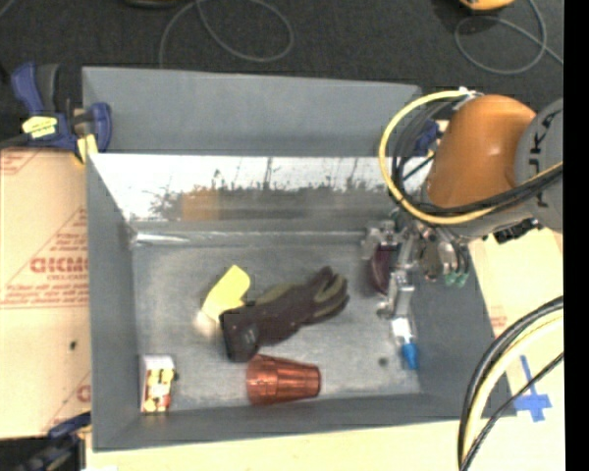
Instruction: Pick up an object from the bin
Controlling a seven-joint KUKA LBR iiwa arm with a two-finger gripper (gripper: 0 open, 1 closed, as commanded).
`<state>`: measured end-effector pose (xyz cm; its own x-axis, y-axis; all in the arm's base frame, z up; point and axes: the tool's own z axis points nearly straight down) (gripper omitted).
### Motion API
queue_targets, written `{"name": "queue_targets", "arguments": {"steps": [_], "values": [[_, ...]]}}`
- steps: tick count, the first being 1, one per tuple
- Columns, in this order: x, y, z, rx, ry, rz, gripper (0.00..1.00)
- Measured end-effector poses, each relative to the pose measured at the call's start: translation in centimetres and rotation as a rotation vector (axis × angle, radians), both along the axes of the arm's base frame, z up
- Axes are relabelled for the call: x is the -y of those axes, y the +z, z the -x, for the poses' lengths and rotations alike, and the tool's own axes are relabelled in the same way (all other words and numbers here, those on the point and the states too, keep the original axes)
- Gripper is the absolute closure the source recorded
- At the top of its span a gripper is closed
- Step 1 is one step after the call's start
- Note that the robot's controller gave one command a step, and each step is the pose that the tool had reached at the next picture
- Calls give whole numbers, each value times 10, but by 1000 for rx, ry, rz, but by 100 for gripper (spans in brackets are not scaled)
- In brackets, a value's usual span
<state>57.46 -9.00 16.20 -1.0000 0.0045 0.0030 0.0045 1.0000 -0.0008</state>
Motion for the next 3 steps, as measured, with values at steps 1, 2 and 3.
{"name": "queue_targets", "arguments": {"steps": [1, 2, 3], "values": [[0, 4, -1, 7, 2, 1, 0], [-29, -19, -10, 12, 168, 4, 0], [-69, -53, -4, 7, 339, 0, 0]]}}
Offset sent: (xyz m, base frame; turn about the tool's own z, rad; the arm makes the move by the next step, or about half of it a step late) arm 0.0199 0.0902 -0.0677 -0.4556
